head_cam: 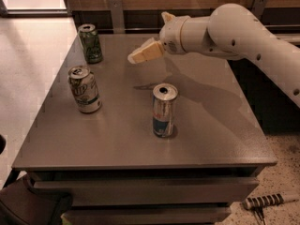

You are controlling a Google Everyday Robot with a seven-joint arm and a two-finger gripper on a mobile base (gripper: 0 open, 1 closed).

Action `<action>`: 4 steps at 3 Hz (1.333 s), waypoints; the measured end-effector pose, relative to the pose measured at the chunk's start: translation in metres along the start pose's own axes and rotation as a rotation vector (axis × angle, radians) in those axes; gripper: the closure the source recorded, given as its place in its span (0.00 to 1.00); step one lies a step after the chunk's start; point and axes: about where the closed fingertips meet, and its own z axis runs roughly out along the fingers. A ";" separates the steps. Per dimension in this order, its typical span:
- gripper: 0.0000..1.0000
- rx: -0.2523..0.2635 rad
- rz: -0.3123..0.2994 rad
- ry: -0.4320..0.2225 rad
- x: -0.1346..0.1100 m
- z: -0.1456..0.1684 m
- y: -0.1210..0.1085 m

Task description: Pick green can

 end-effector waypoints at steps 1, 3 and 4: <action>0.00 -0.022 0.056 -0.067 0.008 0.036 0.009; 0.00 -0.084 0.122 -0.117 0.012 0.079 0.030; 0.00 -0.113 0.142 -0.149 0.003 0.102 0.037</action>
Offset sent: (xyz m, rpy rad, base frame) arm 0.0291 0.0652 -0.0508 0.1745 0.0579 0.0752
